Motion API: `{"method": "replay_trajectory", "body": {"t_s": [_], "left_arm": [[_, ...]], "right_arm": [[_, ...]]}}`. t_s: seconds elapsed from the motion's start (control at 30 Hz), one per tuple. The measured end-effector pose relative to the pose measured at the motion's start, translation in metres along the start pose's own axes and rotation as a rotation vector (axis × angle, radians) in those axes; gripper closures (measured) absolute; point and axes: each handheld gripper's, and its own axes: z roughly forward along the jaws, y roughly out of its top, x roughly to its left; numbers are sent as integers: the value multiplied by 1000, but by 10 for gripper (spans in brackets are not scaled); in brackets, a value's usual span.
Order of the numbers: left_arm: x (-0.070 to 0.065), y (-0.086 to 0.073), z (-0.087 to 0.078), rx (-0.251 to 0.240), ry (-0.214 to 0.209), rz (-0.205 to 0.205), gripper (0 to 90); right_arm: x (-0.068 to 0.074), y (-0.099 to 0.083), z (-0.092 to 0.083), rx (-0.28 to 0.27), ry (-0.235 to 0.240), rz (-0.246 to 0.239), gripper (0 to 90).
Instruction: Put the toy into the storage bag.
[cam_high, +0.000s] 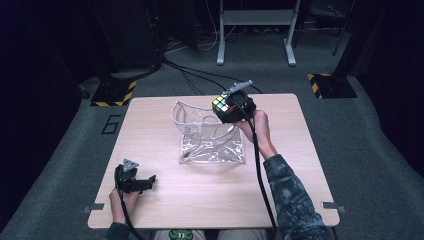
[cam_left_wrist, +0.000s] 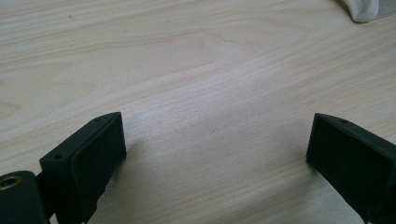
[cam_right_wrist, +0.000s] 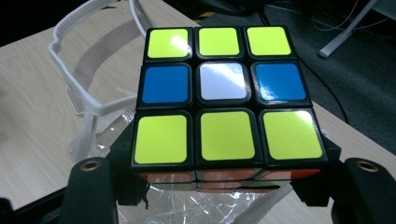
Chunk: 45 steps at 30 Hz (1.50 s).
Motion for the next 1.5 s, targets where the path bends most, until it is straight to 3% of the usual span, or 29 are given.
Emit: {"method": "replay_trajectory", "body": {"t_s": [0.37, 0.6, 0.63, 0.67, 0.8, 1.07, 1.1, 1.13, 1.3, 1.4, 1.5], "left_arm": [[0, 0, 0, 0, 0, -1, 46], [0, 0, 0, 0, 0, -1, 47], [0, 0, 0, 0, 0, -1, 47], [0, 0, 0, -1, 0, -1, 47], [0, 0, 0, 0, 0, -1, 47], [0, 0, 0, -1, 0, -1, 48], [0, 0, 0, 0, 0, -1, 47], [0, 0, 0, 0, 0, -1, 47], [0, 0, 0, -1, 0, -1, 47], [0, 0, 0, 0, 0, -1, 48], [0, 0, 0, -3, 1, 0, 48]], "right_arm": [[5, 1, 0, -4, 8, 4, 330], [11, -1, 2, 3, 22, -35, 330], [13, -2, 2, 15, 22, -13, 330], [11, -2, 3, 10, 23, -35, 330], [10, -6, 6, 31, 25, -9, 330], [5, -13, 14, 52, 22, -15, 330], [5, -13, 14, 66, 18, 10, 330], [3, -14, 16, 60, 16, -10, 330], [0, -16, 18, 84, 5, 23, 330], [-2, -17, 19, 82, -5, -1, 330], [-2, -17, 19, 103, -16, 8, 330]]}}
